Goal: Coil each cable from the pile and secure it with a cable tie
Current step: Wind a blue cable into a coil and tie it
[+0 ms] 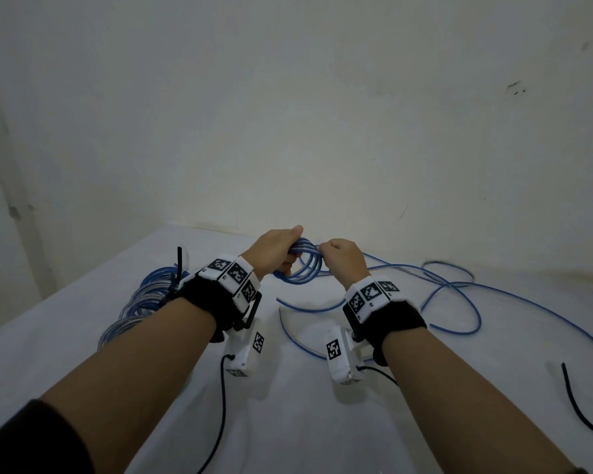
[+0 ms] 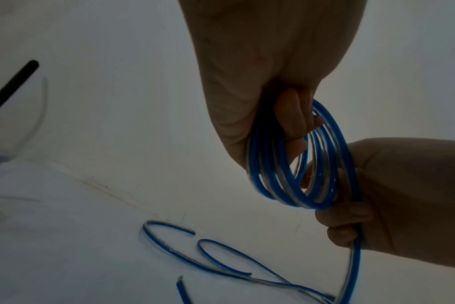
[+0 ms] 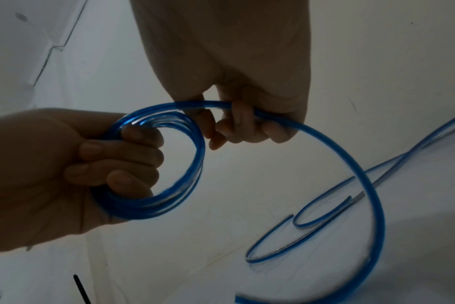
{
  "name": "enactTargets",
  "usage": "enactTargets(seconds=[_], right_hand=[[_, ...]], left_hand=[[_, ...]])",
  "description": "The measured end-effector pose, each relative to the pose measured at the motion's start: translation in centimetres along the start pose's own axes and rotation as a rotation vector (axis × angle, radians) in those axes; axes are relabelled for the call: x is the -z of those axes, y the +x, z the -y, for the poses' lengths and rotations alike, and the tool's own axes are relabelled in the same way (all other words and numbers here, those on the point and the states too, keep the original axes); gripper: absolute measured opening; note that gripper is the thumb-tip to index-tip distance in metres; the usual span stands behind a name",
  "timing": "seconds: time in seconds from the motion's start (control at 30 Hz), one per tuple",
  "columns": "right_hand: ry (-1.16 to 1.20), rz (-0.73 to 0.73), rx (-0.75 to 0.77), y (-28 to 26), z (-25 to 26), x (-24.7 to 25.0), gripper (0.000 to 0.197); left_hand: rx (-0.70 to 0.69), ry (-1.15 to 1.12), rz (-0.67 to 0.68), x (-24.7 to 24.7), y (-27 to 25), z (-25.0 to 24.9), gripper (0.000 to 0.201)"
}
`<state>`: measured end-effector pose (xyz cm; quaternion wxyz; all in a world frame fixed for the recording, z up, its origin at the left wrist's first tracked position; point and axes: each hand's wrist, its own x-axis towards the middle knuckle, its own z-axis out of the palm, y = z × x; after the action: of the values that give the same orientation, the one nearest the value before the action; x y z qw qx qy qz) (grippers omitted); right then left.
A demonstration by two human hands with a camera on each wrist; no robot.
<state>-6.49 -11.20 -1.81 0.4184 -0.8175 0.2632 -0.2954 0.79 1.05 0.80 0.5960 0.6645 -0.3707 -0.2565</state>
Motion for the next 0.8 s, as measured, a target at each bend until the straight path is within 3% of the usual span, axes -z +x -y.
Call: enactTargets(seconds=[0.13,0.27,0.43,0.57,0.7,0.8], right_hand=[[0.025,-0.013,-0.024,0.2,-0.4,-0.2,0.02],[0.07,-0.019,-0.03,0.3,-0.5,-0.3,0.037],[0.1,-0.004,-0.064,0.2,-0.9,-1.4,0.047],[0.086,0.039,-0.086,0.3,-0.9,-2.4,0.054],[0.083,0.037,-0.095,0.4,-1.3,-2.5,0.055],[0.012,0.054,-0.074,0.0,-1.6,-2.1,0.053]], left_hand=[[-0.019,0.09,-0.139,-0.3,0.0,0.4,0.035],[-0.093,0.178,-0.278,0.1,0.0,0.2,0.029],[-0.074,0.034,-0.412,1.3,0.4,-0.1,0.034],[-0.053,-0.061,-0.396,2.0,0.4,0.1,0.031],[-0.072,0.212,-0.335,2.9,0.0,0.6,0.029],[-0.006,0.463,-0.253,3.2,-0.5,0.6,0.035]])
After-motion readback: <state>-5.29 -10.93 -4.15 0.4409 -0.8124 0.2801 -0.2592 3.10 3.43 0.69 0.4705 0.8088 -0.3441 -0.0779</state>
